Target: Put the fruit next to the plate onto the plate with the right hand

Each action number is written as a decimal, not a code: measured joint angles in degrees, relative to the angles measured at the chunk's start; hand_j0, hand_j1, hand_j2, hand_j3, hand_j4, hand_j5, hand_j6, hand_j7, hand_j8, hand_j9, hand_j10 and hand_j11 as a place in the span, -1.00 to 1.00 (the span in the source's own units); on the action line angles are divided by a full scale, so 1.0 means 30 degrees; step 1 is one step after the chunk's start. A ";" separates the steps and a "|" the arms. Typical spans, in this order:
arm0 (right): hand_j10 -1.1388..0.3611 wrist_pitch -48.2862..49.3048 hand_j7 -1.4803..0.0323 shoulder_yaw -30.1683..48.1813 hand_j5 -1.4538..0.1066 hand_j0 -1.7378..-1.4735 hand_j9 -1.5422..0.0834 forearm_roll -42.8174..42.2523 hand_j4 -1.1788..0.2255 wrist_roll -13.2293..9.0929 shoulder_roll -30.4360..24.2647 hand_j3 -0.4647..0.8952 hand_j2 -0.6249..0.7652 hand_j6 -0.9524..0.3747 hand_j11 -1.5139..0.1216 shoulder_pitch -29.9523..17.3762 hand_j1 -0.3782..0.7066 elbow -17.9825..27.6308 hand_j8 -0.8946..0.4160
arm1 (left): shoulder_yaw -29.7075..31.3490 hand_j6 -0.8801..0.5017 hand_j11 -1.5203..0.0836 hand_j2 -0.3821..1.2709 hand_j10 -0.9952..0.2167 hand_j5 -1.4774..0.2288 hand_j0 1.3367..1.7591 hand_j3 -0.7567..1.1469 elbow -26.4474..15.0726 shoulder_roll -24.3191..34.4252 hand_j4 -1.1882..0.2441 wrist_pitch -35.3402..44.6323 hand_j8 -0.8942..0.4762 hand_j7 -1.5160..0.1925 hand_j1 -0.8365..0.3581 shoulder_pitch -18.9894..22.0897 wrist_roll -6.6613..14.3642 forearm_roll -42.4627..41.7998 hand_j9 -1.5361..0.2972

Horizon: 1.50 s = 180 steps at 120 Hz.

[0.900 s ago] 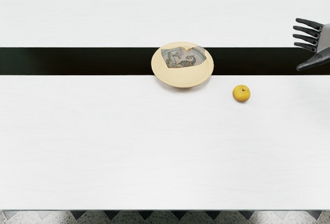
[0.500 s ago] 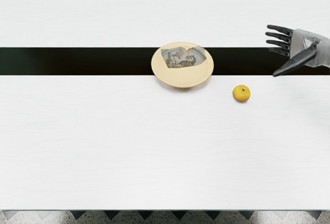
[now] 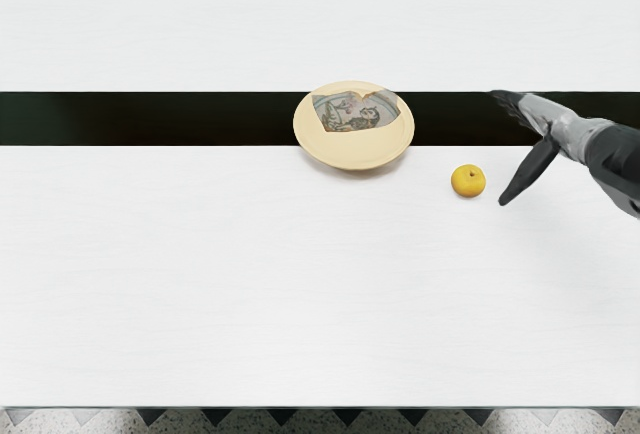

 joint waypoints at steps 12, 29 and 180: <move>0.52 -0.2776 0.96 -0.2056 0.86 -0.40 0.90 -0.1703 0.68 -0.1581 0.1255 -0.32 -0.10 0.43 0.85 0.1253 -0.95 0.0148 0.36 | 0.0000 0.25 0.86 -0.53 0.61 0.70 0.52 -0.21 0.0004 0.0000 0.63 0.0000 0.28 0.75 0.95 0.0000 0.0000 0.0001 0.65; 0.52 -0.4400 0.96 -0.3992 0.86 -0.40 0.90 -0.2600 0.68 -0.2468 0.3408 -0.32 -0.10 0.43 0.85 0.2528 -0.95 -0.1328 0.36 | 0.0002 0.25 0.87 -0.53 0.61 0.70 0.52 -0.21 0.0004 0.0000 0.63 0.0001 0.28 0.75 0.95 0.0000 0.0000 0.0000 0.65; -0.10 -0.1487 0.15 -0.2608 0.08 -0.39 0.14 -0.1295 0.01 -0.2749 0.5905 -0.32 -0.20 -0.27 0.10 0.1491 0.11 -0.5984 -0.31 | 0.0002 0.25 0.87 -0.53 0.61 0.70 0.52 -0.21 0.0002 0.0000 0.63 -0.0001 0.28 0.75 0.95 0.0000 0.0000 0.0008 0.65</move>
